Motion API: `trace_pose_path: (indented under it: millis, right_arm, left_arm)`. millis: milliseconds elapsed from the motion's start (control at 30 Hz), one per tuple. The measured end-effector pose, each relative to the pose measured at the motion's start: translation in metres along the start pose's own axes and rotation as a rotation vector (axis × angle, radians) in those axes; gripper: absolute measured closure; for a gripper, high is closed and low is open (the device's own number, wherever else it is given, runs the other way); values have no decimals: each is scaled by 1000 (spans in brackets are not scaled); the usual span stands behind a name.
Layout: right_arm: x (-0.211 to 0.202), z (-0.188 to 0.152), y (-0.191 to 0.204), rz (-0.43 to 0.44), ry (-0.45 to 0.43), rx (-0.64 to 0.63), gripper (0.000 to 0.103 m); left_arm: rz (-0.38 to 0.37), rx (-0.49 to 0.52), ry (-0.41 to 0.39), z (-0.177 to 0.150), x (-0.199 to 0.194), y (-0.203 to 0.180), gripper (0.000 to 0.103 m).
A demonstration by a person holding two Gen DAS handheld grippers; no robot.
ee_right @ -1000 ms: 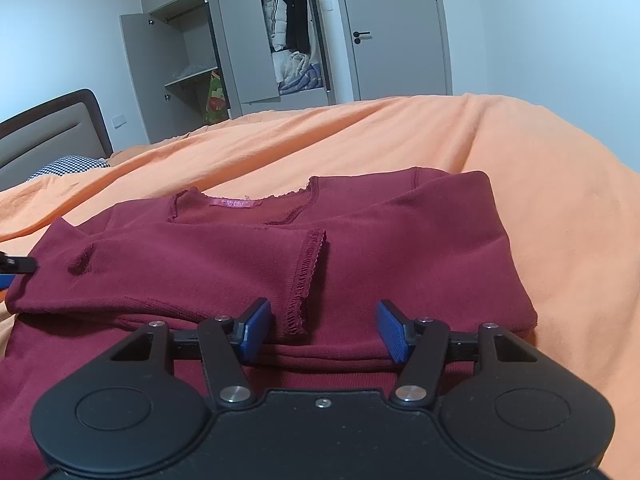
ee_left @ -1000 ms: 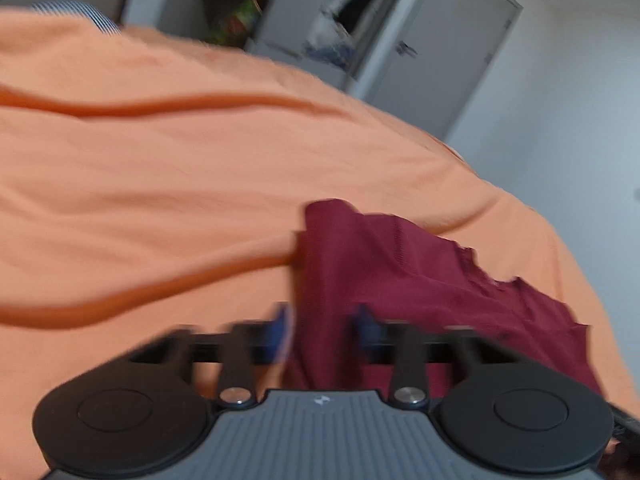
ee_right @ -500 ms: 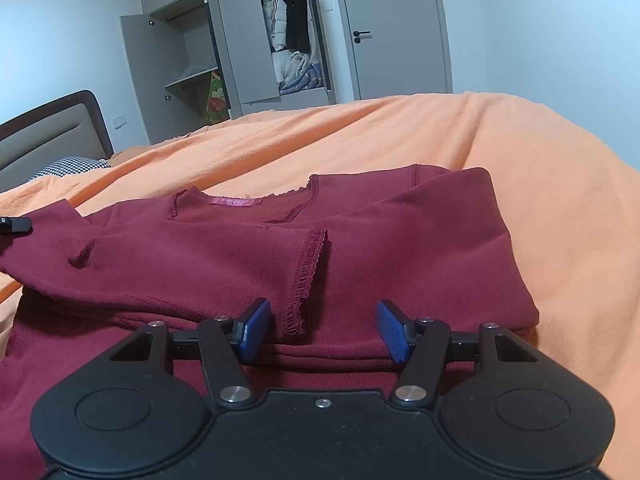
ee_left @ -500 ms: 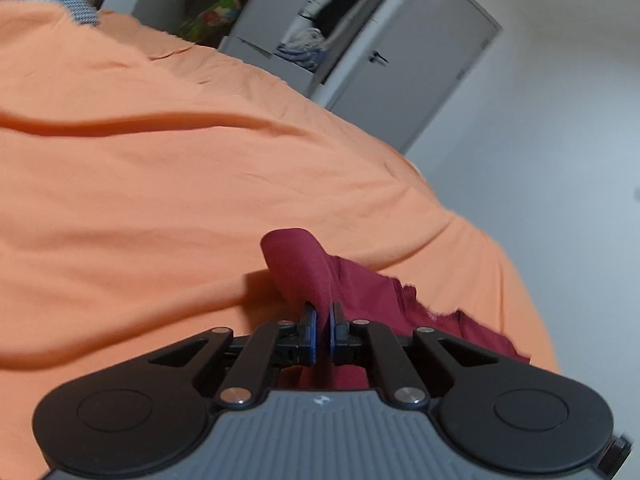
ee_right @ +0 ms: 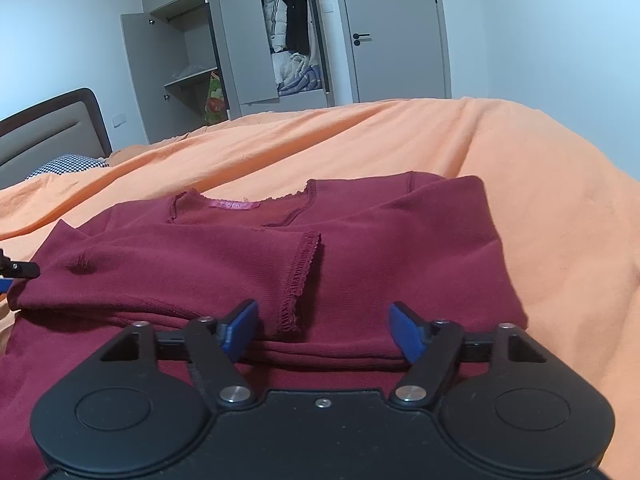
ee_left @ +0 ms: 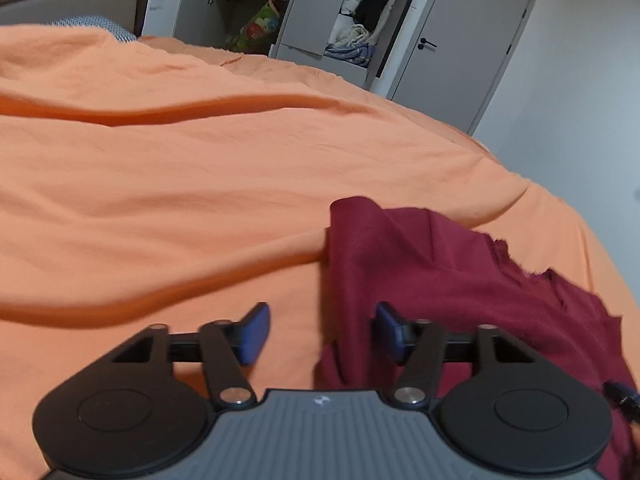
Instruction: Fold small clothes
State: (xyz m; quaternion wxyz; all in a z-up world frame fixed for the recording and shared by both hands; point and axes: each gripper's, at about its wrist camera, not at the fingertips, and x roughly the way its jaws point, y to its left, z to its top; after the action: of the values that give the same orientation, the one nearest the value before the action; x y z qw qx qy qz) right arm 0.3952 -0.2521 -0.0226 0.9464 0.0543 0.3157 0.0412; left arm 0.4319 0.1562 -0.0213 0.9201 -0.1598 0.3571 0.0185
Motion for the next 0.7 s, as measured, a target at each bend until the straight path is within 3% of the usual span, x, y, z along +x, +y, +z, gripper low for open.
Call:
trace_pose_path:
  millis: [67,133,200,300,500,700]
  right_arm:
    - [-5,1,-1,7,8,-7,17]
    - [-15,1,-2,21,15,-27,9]
    - [-30,-2,-1,35,12,-63,2]
    - [-56,-8,-2,59,4,-116,1]
    - [-115,-29,-8,89,-19,-148,1]
    - [-176,-67,1,143,-52,-245,1]
  left_arm:
    - [25,16,11,-4,-2,0,28]
    - [57,1,10,-8,-12,0,13]
    - [72,-7,5,-15,-25,1,11]
    - [81,29,-19,-31,-53,-6,2]
    - [79,175,-89,-72,-114,-33,1]
    - [-13,228,-76,-117,-158,-57,1]
